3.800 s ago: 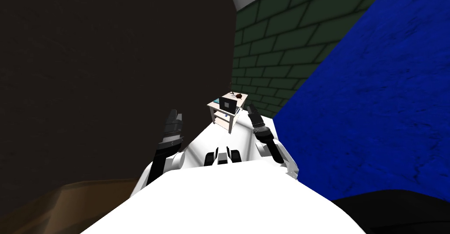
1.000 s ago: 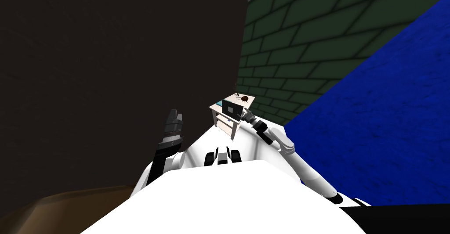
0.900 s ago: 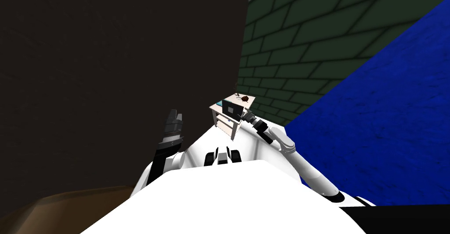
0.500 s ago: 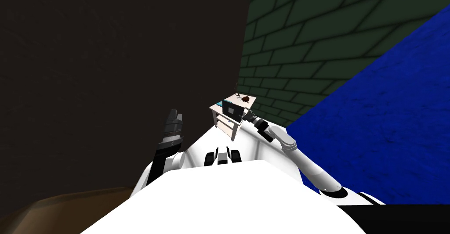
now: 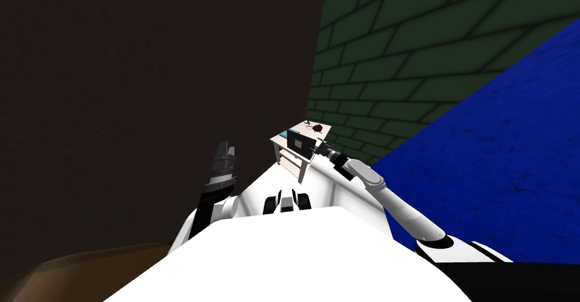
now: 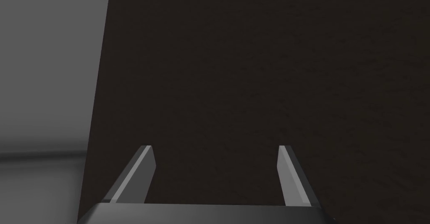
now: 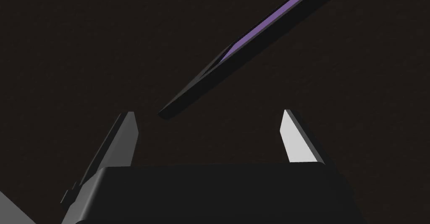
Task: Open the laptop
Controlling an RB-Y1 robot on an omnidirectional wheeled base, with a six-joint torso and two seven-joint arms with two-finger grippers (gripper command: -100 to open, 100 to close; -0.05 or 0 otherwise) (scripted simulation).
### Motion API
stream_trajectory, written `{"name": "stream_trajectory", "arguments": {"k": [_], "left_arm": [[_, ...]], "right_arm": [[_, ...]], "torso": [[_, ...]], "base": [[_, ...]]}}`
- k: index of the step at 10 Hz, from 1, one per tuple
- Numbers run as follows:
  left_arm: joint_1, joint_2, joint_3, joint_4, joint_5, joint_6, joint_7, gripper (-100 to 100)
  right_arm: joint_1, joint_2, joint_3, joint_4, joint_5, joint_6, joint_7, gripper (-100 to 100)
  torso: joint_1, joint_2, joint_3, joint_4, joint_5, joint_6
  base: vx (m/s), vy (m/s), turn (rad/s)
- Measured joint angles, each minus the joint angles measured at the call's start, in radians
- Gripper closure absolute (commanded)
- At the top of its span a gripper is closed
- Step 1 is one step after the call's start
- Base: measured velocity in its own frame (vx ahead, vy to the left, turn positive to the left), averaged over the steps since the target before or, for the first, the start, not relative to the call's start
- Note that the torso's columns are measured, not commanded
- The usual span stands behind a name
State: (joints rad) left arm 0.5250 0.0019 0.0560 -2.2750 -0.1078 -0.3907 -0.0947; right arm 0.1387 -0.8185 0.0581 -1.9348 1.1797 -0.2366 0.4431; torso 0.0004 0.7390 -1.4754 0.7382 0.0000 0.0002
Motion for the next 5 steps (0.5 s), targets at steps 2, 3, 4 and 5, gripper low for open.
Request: {"name": "stream_trajectory", "arguments": {"k": [2,3,4,5], "left_arm": [[0.0,0.0,0.0,0.0,0.0,0.0,0.0,0],[0.0,0.0,0.0,0.0,0.0,0.0,0.0,0],[0.0,0.0,0.0,0.0,0.0,0.0,0.0,0],[0.0,0.0,0.0,0.0,0.0,0.0,0.0,0]], "right_arm": [[-0.003,-0.007,-0.006,0.004,-0.005,-0.003,-0.004,100],[-0.005,-0.007,-0.009,0.004,-0.005,-0.001,-0.004,100],[-0.014,-0.019,-0.02,0.011,-0.02,-0.002,-0.016,100],[-0.015,-0.035,-0.019,0.021,-0.04,-0.011,-0.04,100]], "torso": [[0.001,-0.002,-0.001,-0.001,0.001,0.0],[-0.002,0.001,0.001,-0.001,-0.001,-0.001],[-0.003,-0.003,0.0,-0.006,-0.004,-0.002],[-0.004,-0.008,-0.004,-0.008,-0.005,-0.001]], "base": [[0.034,0.026,-0.001],[0.031,-0.013,0.007],[0.025,-0.012,0.056],[0.015,-0.008,0.025]]}}
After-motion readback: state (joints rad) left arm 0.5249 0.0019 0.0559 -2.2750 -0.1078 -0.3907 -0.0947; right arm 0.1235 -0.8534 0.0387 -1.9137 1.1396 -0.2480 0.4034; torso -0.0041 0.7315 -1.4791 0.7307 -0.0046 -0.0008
